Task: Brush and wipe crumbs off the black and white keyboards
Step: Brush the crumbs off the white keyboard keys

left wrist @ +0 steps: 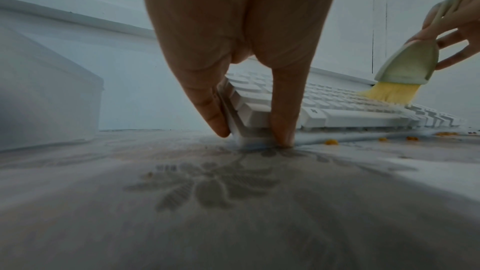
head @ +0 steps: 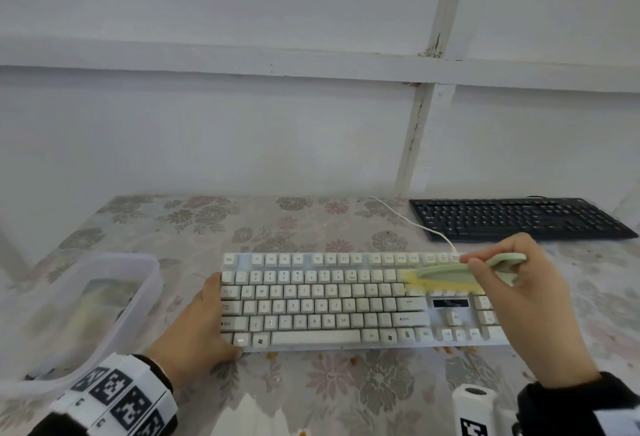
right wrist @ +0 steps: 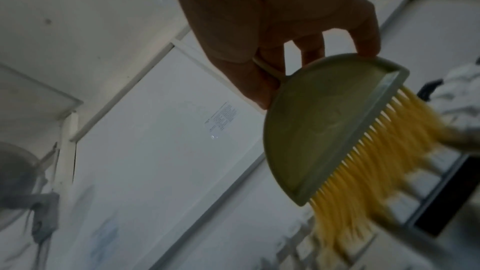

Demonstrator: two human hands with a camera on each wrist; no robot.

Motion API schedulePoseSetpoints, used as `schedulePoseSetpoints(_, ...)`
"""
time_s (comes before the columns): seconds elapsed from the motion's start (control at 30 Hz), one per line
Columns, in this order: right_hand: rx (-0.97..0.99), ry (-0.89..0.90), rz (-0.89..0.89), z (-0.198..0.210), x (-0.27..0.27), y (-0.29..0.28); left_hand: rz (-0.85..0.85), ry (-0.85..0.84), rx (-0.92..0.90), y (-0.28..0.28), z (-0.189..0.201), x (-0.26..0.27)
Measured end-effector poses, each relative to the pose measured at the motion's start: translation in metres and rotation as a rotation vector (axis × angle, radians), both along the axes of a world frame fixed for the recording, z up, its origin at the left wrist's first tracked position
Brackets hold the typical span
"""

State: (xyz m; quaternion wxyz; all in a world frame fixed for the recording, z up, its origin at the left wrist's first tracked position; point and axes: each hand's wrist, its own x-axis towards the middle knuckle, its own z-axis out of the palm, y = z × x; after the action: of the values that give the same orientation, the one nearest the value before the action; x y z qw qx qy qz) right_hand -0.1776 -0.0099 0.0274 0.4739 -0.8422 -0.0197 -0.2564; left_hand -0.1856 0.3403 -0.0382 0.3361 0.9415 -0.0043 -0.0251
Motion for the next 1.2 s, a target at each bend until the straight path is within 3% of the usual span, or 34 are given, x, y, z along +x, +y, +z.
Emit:
schedulePoseSetpoints(0.17,0.092,-0.008,0.068,0.000,0.001,-0.009,-0.002,0.005,0.007,0.001,0.001,0.000)
schedulePoseSetpoints(0.33,-0.075,-0.014,-0.053,-0.002,0.002,-0.024,-0.007,0.013,0.014,0.000,0.001,0.000)
schedulePoseSetpoints(0.5,-0.026,-0.029,0.032,-0.002,0.000,-0.025,-0.005,0.020,0.008,-0.001,0.004,0.000)
schedulePoseSetpoints(0.67,-0.137,-0.013,-0.093,0.005,0.003,-0.048,0.005,0.023,0.010,0.000,0.002,0.000)
schedulePoseSetpoints(0.8,0.050,-0.031,0.037,0.010,0.004,-0.059,0.005,0.026,0.014,0.001,0.000,0.001)
schedulePoseSetpoints(0.87,0.039,0.021,0.059,0.003,0.007,-0.066,0.002,0.021,0.003,0.001,0.001,0.001)
schedulePoseSetpoints(1.03,-0.080,-0.031,-0.092,0.002,0.013,-0.089,-0.010,0.005,-0.045,0.002,-0.001,0.001)
schedulePoseSetpoints(1.2,0.060,-0.018,0.050,0.003,0.010,-0.084,-0.011,0.003,-0.059,0.005,-0.005,0.002)
